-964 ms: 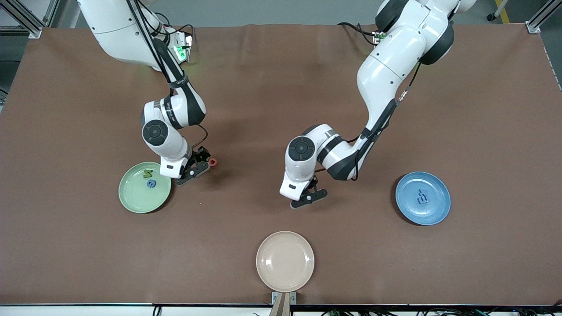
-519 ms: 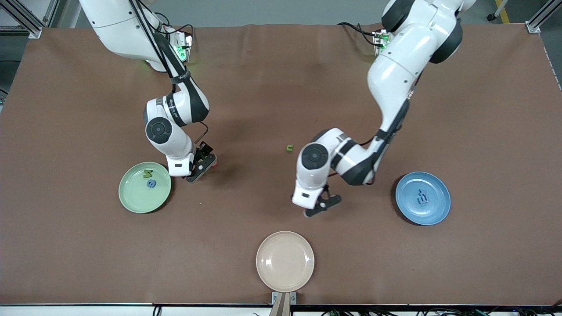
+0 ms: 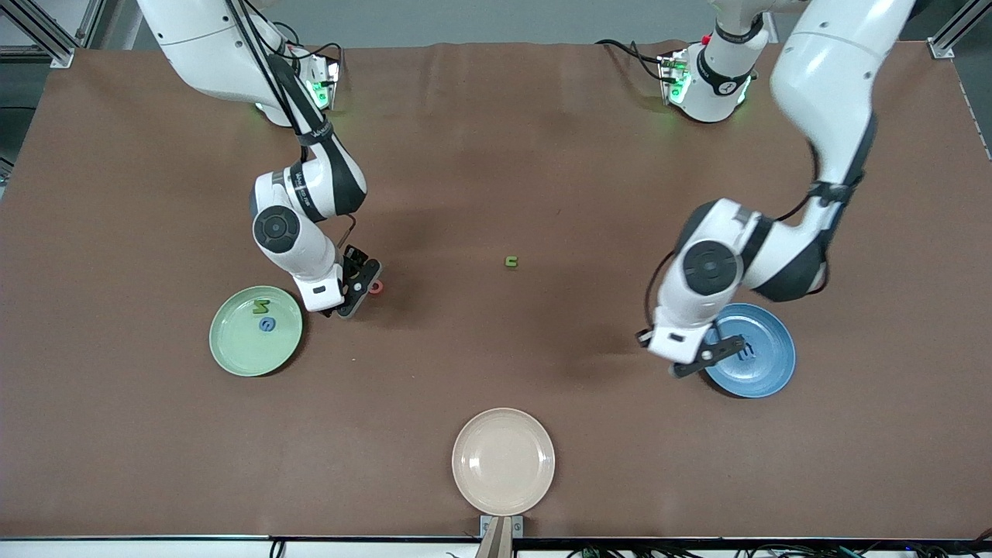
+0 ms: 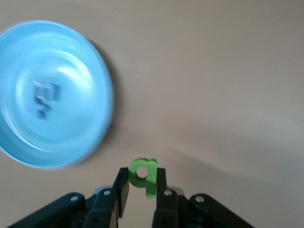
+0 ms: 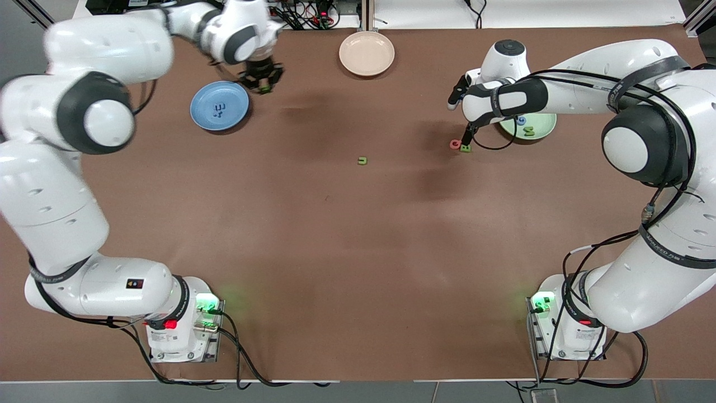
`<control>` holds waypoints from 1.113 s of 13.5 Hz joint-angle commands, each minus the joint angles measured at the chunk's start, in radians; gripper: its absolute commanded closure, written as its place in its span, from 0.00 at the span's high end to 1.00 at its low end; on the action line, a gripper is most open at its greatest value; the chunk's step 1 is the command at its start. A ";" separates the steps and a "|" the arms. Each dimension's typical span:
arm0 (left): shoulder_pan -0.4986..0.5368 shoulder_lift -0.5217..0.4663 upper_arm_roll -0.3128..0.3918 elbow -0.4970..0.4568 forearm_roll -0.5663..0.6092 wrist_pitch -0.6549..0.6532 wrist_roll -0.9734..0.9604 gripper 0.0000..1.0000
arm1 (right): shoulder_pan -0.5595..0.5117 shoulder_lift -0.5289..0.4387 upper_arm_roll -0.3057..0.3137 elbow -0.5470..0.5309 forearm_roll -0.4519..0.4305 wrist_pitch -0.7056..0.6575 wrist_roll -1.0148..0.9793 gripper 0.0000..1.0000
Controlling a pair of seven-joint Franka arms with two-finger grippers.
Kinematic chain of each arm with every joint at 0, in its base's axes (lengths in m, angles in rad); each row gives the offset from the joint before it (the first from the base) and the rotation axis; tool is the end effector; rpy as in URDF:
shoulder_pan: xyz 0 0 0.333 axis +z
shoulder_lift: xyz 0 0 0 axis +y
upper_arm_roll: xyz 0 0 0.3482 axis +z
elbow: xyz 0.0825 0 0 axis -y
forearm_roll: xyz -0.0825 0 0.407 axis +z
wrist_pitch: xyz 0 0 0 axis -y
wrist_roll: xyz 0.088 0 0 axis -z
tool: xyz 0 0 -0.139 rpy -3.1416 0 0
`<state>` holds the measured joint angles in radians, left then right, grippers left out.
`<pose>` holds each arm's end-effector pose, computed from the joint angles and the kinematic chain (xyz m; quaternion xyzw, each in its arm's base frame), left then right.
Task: Sort upper and lower case letters into plates
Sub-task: 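Drop the q on the blue plate while the right gripper lowers to B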
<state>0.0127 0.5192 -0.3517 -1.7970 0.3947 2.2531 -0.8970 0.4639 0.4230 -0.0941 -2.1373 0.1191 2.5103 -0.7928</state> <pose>0.6558 -0.1928 0.2536 -0.9830 -0.1713 -0.0309 0.0579 0.5518 0.2142 0.1797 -0.8594 -0.5106 0.0197 0.0192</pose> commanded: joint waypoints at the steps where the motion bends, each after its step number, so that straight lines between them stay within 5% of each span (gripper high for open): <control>1: 0.195 -0.100 -0.012 -0.252 -0.001 0.214 0.188 0.07 | -0.001 -0.009 0.005 -0.016 0.007 0.004 -0.049 0.91; 5: 0.288 -0.044 -0.010 -0.259 0.035 0.275 0.228 0.13 | 0.016 0.000 0.005 -0.021 -0.002 0.008 -0.052 0.91; 6: 0.302 -0.021 -0.010 -0.251 0.035 0.286 0.228 0.28 | 0.016 0.000 0.005 -0.026 -0.002 0.008 -0.052 0.90; 8: 0.309 0.002 -0.001 -0.236 0.035 0.292 0.220 0.90 | 0.016 0.002 0.005 -0.032 -0.002 0.010 -0.051 0.87; 9: 0.328 -0.004 -0.003 -0.236 0.035 0.292 0.219 1.00 | 0.016 0.003 0.004 -0.035 -0.002 0.012 -0.052 0.87; 12: 0.319 -0.045 -0.015 -0.236 0.035 0.258 0.176 1.00 | 0.018 0.003 0.005 -0.053 -0.002 0.027 -0.052 0.86; 15: 0.302 -0.079 -0.146 -0.219 0.033 0.139 -0.032 1.00 | 0.021 0.010 0.005 -0.053 -0.002 0.031 -0.051 0.82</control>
<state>0.3294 0.4827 -0.4222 -2.0162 0.4097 2.4700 -0.7955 0.4805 0.4357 -0.0894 -2.1705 0.1178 2.5191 -0.8310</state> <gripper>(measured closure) 0.004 0.154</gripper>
